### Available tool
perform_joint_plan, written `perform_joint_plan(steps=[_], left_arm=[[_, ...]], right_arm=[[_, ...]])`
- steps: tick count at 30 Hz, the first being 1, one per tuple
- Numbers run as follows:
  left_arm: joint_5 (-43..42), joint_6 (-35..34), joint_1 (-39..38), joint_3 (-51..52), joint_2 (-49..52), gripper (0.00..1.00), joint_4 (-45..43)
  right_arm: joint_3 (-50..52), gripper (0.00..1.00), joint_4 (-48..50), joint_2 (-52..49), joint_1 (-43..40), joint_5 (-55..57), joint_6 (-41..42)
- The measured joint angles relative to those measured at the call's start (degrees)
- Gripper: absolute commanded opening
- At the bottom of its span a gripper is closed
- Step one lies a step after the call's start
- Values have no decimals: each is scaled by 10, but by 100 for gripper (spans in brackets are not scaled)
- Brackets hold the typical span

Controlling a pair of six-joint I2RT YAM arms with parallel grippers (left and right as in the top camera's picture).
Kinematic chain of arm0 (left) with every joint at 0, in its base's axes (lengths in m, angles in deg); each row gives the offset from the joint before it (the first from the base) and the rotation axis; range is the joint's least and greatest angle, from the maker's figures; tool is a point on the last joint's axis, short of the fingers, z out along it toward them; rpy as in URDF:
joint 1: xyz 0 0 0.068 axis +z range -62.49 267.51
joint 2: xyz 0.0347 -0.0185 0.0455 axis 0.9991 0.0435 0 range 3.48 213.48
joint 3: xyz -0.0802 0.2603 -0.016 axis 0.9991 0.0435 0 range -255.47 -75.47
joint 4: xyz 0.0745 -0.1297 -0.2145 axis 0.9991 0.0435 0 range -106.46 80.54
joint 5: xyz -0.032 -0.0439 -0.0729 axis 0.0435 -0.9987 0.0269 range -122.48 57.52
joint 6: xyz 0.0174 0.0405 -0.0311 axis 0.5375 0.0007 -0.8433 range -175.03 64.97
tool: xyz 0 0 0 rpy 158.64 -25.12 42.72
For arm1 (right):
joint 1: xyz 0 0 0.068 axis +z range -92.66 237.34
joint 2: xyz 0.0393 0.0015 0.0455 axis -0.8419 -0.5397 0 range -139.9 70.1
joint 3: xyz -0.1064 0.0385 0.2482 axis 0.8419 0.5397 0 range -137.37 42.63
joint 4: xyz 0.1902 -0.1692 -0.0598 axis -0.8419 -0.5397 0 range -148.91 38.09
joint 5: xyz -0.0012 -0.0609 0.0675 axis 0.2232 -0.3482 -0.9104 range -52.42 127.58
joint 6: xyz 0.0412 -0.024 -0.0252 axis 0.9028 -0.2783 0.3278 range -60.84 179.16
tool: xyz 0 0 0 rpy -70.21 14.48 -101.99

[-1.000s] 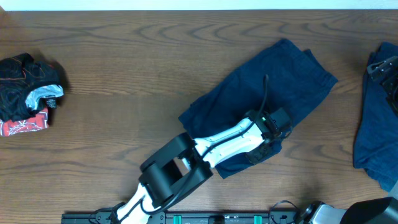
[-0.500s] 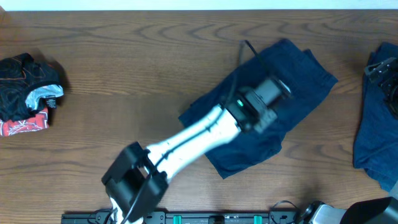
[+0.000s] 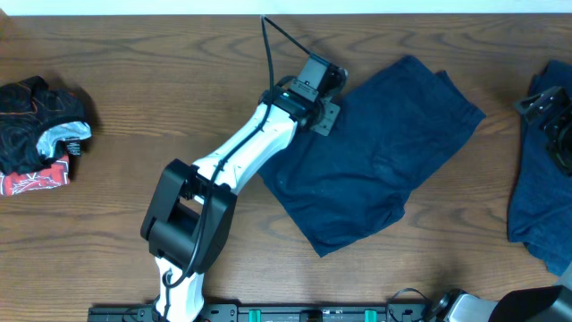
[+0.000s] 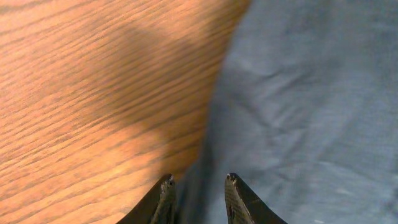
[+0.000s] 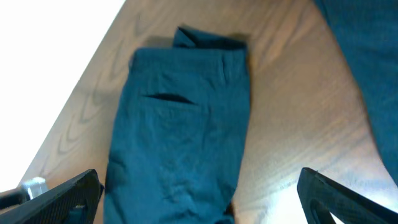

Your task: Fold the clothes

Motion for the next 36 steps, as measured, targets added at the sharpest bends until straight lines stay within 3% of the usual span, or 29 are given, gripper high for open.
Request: perform_joint_plan(steps=[2,4,6,7,8,9,10,18,28,36], left_arm=[[1,3,14,0,2,29,3],[2,4,28,0,2,29,11],[3,4,47,0,2,25,34],[4,5,54,0,2,24,46],[4,6,64,0,2,23,60],[4,6,74,0,2,22,70],[4,6,81,0,2,22,76],[4,11,125,0,2,22,104],[4,36,130,0,-21,22,119],[4,44,130,0,-55,10,179]], right_arm=[[0,96,-3,-6,1,8,-2],[2,81,-1,-20,6,17,-4],[10,47,15,-45,16,23,-11],[15,37,22,-58,22,24,-10],[24,17,34,-76,29,26,-13],[33,8,44,-95,35,28,-13],[41,5,55,-114,42,30,-13],[69,1,114,-244,80,39,-3],[69,1,164,-308,85,85,57],[65,1,237,-349,86,78,77]])
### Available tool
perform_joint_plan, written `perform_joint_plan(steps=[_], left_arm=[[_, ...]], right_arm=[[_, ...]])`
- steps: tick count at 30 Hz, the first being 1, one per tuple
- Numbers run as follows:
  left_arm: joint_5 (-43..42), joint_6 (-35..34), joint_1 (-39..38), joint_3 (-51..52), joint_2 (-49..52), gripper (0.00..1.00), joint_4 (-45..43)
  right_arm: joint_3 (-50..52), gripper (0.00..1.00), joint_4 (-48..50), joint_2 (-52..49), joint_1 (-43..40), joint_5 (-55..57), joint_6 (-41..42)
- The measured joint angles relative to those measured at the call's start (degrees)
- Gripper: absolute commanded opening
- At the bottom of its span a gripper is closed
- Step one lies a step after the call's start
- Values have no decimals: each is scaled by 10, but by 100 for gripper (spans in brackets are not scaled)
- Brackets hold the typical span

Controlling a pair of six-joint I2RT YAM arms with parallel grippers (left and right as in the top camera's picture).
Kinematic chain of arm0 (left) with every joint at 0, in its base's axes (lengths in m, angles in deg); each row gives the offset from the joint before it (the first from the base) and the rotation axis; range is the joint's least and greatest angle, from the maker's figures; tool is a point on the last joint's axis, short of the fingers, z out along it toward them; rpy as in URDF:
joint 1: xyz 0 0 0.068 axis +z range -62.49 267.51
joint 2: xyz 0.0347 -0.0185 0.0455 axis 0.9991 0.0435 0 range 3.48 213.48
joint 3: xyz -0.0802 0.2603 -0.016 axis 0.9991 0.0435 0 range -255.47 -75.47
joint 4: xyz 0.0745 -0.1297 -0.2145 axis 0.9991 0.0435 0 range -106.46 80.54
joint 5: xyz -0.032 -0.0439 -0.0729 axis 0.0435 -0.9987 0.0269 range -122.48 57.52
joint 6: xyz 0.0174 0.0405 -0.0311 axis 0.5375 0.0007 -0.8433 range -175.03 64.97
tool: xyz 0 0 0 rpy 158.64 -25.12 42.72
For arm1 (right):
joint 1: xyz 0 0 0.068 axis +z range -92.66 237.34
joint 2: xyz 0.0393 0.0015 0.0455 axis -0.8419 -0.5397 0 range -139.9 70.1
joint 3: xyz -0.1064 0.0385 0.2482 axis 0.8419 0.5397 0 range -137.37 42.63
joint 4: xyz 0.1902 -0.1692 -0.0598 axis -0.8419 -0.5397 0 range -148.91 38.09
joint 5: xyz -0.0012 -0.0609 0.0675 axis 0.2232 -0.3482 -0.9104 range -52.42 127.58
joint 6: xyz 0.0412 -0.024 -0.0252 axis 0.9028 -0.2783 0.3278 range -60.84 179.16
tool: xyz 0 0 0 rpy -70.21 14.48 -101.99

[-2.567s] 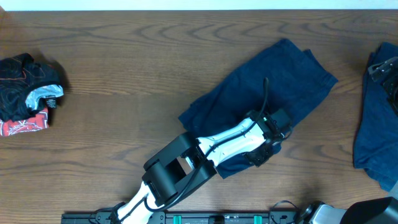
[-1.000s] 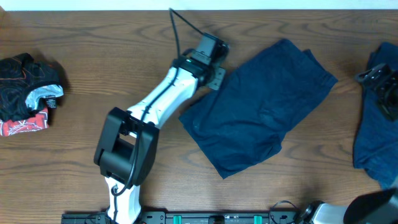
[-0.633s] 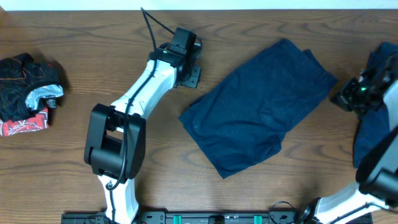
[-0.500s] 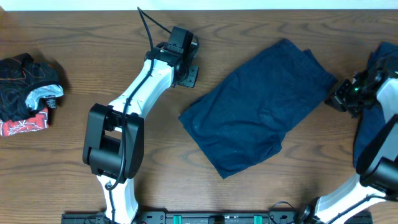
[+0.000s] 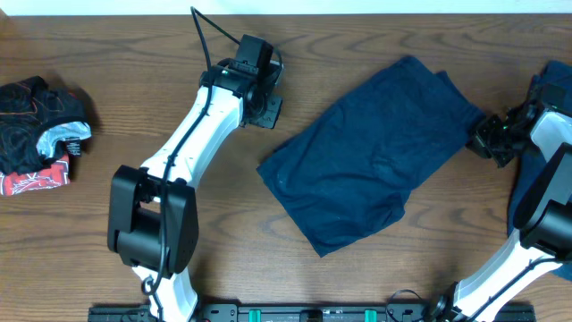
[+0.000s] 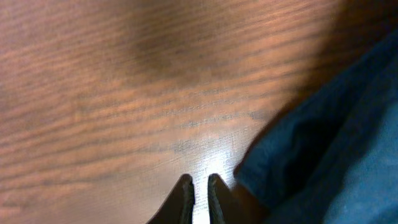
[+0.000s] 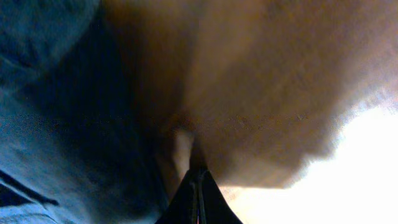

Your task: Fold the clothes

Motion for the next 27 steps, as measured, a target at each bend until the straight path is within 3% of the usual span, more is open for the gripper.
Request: perform_joint_plan(steps=[7,22,27], left_arm=[[0,-11,0,0,-54,8,50],[0,-23,0,0,-151,9,93],[3,-24,0,0,-151,9,96]], right_arm=[[0,1,85,-9,47,-1,1],[0,1,202,-23,291,-36,-6],[-6,1,174,-23,314,-49,-16]])
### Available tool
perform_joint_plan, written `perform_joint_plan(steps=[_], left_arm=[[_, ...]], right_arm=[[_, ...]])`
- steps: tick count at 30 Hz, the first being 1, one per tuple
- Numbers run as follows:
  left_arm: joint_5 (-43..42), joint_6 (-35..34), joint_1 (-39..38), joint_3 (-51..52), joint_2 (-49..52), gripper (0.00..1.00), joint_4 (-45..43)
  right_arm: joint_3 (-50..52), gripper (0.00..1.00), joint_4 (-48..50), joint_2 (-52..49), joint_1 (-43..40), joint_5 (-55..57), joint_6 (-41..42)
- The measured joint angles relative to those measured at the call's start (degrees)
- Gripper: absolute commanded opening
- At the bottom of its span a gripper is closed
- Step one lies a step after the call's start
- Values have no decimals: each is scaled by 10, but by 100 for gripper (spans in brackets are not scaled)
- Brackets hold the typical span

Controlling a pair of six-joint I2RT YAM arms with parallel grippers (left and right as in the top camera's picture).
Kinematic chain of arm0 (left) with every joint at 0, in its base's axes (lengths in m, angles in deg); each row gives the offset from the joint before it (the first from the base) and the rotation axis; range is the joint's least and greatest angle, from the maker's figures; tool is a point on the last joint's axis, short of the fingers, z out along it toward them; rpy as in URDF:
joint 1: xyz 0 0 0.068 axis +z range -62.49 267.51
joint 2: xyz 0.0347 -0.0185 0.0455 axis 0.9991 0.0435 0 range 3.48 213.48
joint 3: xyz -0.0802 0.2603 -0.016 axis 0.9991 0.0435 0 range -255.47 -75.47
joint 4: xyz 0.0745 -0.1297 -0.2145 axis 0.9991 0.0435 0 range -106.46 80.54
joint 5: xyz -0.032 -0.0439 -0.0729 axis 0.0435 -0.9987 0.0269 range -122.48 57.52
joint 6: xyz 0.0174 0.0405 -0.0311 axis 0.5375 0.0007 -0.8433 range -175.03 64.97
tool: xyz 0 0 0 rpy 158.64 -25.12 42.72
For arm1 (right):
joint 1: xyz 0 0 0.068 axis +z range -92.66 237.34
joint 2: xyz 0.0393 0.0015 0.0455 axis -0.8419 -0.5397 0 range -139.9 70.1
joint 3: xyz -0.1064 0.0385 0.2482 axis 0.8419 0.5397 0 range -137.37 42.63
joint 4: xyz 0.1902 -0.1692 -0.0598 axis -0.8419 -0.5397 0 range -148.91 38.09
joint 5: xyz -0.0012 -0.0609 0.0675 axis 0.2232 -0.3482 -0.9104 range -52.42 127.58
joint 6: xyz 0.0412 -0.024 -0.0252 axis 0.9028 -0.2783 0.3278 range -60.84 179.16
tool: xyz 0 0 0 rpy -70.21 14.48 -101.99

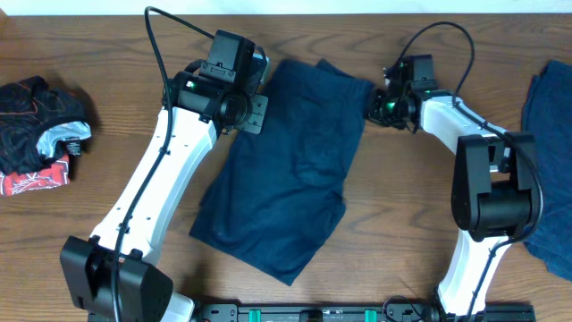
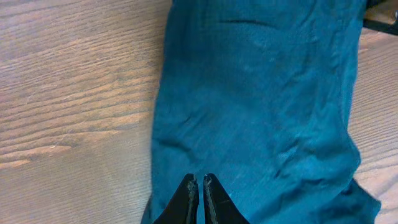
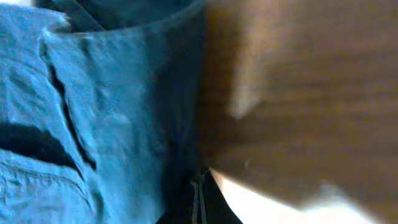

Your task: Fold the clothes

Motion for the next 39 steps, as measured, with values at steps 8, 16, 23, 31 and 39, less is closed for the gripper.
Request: perform_joint_plan(steps=[8,16,23,31,39], left_arm=[[30,5,0,23,0,13,23],[1,20,-32,104,6,12,54],[40,-8,-91,152,7,12,32],[59,-31,-51,152,7,12,17],[63,-54,8,150,7,21,-28]], right_arm=[[-146,1,-203,0,-75,10,-59],[-391,20,-431,19,-190,29,-105],[-450,11,-537,33,-186,36,-152],[-446,19,-578,32,-129,37,-176],[-426,22,-642,33,-61,37,-187]])
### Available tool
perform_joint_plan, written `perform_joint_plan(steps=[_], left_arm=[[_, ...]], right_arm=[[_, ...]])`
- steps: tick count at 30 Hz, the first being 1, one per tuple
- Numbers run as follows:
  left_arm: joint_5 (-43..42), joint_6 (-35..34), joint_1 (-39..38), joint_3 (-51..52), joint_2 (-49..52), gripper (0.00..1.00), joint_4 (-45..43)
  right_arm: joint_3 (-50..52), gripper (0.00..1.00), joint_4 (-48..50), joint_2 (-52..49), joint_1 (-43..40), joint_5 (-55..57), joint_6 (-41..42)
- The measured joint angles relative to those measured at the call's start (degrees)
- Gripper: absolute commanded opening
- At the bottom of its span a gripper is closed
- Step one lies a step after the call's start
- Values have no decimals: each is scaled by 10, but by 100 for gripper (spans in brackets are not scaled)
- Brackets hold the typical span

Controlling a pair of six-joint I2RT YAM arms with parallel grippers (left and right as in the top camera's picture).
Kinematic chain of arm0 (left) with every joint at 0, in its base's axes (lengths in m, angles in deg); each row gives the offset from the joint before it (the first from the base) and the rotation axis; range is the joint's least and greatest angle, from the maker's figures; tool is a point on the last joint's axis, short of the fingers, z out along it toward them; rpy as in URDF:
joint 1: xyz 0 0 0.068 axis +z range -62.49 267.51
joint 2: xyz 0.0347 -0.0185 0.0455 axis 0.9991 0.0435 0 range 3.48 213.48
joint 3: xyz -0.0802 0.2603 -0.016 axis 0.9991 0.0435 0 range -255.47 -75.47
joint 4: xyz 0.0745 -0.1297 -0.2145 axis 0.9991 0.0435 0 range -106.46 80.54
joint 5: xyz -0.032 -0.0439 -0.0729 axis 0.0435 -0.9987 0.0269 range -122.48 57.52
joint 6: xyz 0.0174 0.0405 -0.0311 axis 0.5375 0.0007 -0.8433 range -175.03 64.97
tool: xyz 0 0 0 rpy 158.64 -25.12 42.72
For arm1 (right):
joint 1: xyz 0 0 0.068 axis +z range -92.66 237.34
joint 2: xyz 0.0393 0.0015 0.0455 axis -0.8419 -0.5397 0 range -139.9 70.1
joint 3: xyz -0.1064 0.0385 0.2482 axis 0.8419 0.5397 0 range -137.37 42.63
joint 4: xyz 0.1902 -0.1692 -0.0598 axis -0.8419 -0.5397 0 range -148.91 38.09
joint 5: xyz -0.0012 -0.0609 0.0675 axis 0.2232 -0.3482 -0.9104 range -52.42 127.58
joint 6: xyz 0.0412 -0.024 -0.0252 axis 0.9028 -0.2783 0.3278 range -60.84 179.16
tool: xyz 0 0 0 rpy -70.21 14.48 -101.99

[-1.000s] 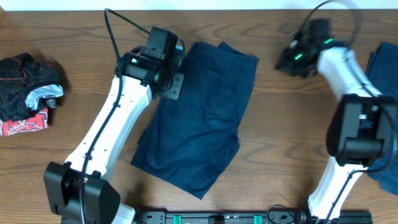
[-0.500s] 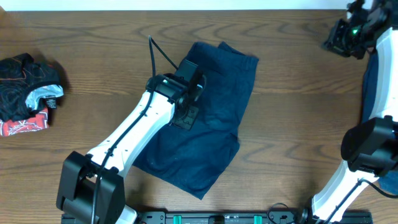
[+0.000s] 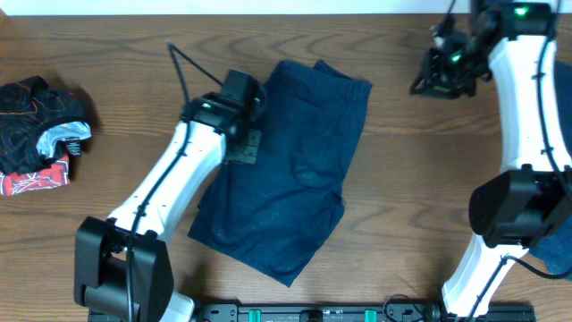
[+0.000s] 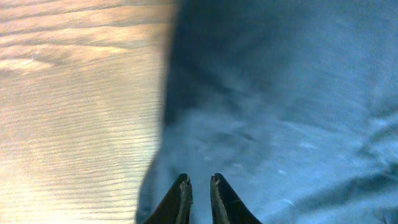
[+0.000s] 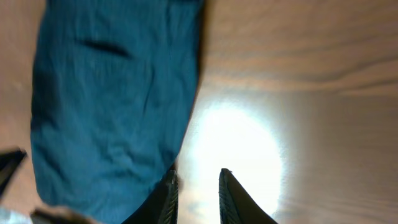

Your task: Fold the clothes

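Note:
Dark blue shorts (image 3: 299,161) lie flat and lengthwise at the table's centre, waistband at the far end. My left gripper (image 3: 243,143) hovers low over their left edge; the left wrist view shows its fingertips (image 4: 199,180) slightly parted with only cloth (image 4: 280,93) beneath, nothing pinched. My right gripper (image 3: 429,82) is raised at the far right, well clear of the shorts. It is open (image 5: 196,180) above bare, glaring wood, and the shorts (image 5: 112,106) show to its left.
A crumpled pile of black, grey and red clothes (image 3: 40,134) sits at the left edge. Another blue garment (image 3: 554,259) pokes in at the right edge. The wooden table (image 3: 420,206) shows bare between the shorts and the right arm.
My right gripper has let go of the shorts' far right corner, opened, and now sits up at the far right. My left gripper has shifted nearer along the left edge and parted slightly. The shorts lie as before.
First the shorts lay slanted right of centre, my left gripper open at their upper left, the right open over another garment. Then the right was shut at their right corner. Later they lay lengthwise at centre, both grippers shut at the far corners; now both are off.

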Motion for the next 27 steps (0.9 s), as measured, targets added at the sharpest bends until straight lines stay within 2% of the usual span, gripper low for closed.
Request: perform_joint_plan(steps=[6,12,14,21,27], left_arm=[[5,-9,68,-18,0,32,0],[8,-11,124,-44,0,37,5],[8,-10,131,-46,0,38,5],[8,-10,145,-46,0,38,7],[8,-8,147,-47,0,39,9]], right_arm=[[96,23,21,3,68,0,-7],[238,31,62,53,139,20,0],[287,34,69,98,178,33,11],[418,56,75,264,327,41,71],[529,69,84,324,379,22,114]])
